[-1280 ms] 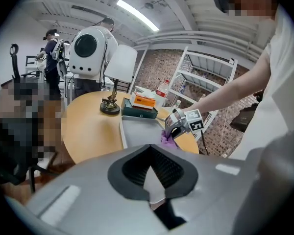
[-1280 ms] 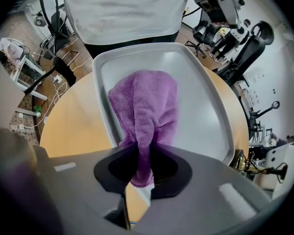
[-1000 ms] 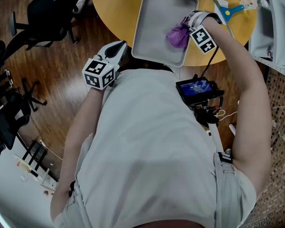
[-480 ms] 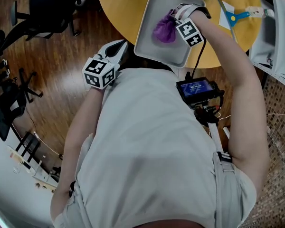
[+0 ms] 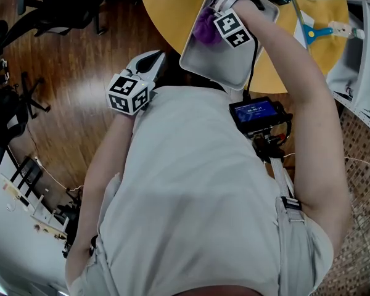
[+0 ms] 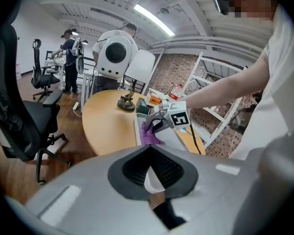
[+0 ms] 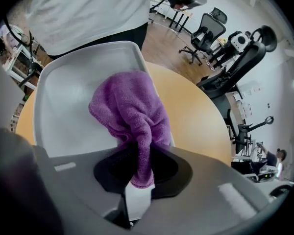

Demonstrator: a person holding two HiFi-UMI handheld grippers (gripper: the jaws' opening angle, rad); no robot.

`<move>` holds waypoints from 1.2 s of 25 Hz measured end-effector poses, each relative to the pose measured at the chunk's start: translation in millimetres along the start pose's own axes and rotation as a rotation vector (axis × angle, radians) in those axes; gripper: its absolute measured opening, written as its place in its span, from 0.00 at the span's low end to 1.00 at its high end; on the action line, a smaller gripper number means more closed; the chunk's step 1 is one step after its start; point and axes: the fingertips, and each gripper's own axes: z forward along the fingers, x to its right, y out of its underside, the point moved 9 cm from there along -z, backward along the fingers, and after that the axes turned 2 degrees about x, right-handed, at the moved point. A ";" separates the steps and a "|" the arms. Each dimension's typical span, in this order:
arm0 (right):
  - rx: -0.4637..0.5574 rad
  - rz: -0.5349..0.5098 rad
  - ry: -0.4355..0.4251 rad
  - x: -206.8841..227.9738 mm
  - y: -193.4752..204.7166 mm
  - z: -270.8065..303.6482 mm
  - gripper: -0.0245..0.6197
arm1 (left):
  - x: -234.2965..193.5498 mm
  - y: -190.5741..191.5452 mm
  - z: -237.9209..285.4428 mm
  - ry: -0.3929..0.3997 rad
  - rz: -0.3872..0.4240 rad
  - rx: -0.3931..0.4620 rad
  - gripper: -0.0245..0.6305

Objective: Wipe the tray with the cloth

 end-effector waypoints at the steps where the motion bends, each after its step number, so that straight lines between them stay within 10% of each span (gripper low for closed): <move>1: -0.007 0.009 -0.006 3.9 -1.0 0.6 0.13 | 0.4 0.9 0.3 0.001 -0.003 -0.001 0.04; 30: -0.064 0.160 -0.080 -123.8 70.9 -20.4 0.13 | 3.5 -27.2 62.2 0.153 0.111 -0.097 0.04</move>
